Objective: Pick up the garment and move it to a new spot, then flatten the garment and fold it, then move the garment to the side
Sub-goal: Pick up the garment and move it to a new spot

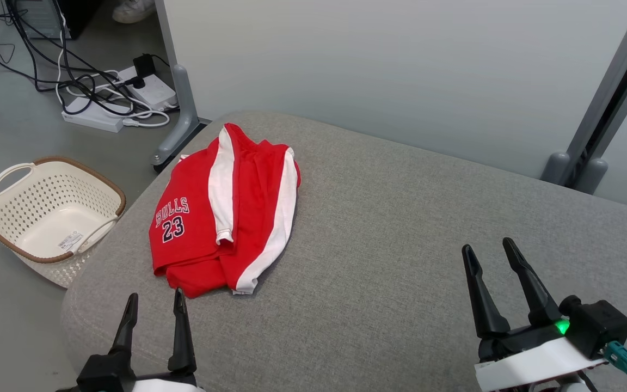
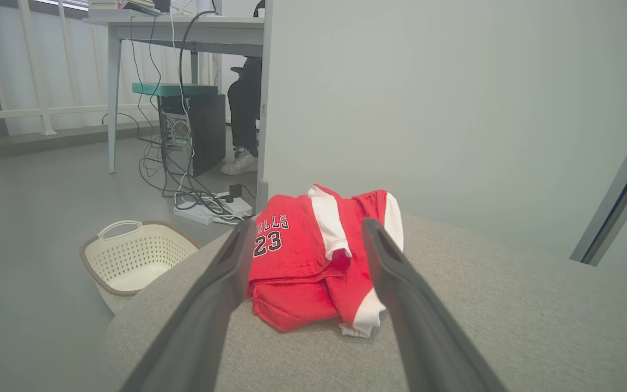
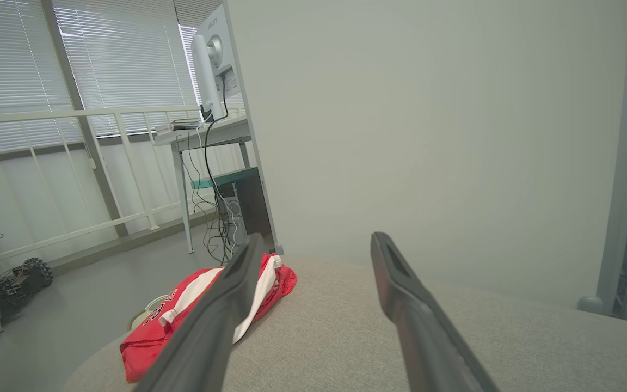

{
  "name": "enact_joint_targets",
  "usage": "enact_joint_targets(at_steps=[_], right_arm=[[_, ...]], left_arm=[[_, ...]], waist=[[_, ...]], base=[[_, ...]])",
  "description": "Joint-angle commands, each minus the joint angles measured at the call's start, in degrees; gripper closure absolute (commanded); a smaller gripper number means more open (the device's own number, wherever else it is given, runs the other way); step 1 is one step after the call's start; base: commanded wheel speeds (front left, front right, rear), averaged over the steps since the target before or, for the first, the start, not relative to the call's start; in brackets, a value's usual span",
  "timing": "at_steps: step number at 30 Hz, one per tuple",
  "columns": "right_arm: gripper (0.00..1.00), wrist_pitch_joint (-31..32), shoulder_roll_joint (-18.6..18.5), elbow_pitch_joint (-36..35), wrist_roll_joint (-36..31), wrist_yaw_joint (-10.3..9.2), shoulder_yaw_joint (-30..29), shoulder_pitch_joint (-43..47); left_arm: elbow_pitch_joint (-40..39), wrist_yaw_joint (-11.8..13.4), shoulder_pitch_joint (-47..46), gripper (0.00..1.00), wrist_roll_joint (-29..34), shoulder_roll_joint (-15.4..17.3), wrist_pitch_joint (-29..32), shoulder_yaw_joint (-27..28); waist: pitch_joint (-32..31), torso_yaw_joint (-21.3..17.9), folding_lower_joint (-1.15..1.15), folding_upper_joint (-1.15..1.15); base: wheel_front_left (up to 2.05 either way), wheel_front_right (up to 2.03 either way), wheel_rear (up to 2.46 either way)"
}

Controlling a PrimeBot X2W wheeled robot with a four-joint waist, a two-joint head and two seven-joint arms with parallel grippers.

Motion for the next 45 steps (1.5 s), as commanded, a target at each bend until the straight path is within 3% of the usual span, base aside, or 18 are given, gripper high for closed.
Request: enact_joint_targets(at_steps=[1,11,18,24,29,39,45], right_arm=[[0.00,-0.16,-0.28,-0.33,0.06,0.01,-0.48,0.77],[0.00,-0.17,-0.27,-2.76,-1.31,0.01,-0.83,2.17],[0.00,-0.17,-0.30,-4.29,-5.03,0.01,1.49,-2.17],[0.00,-0.17,-0.37,-5.73,-8.03,0.01,3.98,-8.05],[0.00,-0.17,-1.53,-6.31,-8.54,0.01,5.88,-11.29],[0.00,-0.17,-2.10,-5.78,-7.52,0.01,7.61,-13.46],[0.00,-0.17,-2.39,-6.40,-7.49,0.01,7.89,-13.24]], left_arm=[[0.39,-0.58,-0.93,0.00,0.47,0.24,-0.06,0.63],[3.78,-5.69,-5.68,0.00,1.58,0.94,-0.06,6.03],[8.93,-8.99,-13.80,0.00,0.18,3.41,0.37,8.19],[15.40,-12.51,-26.35,0.00,-2.08,6.66,8.73,7.74],[20.17,-15.46,-36.10,0.00,-4.78,9.14,19.07,6.69],[30.44,-15.14,-48.08,0.00,-3.22,13.46,28.32,5.11],[36.35,-14.71,-51.30,0.00,-1.81,15.29,30.17,3.89]], waist=[[-0.15,-0.12,0.00,0.00],[1.56,-1.98,0.00,0.00],[8.63,-5.31,0.00,0.00],[16.47,-8.53,0.00,0.00],[21.30,-10.27,0.00,0.00],[24.73,-13.39,0.00,0.00],[25.24,-14.81,0.00,0.00]], base=[[0.00,0.00,0.00],[0.00,0.00,0.00],[0.00,0.00,0.00],[0.00,0.00,0.00],[0.00,0.00,0.00],[0.00,0.00,0.00],[0.00,0.00,0.00]])
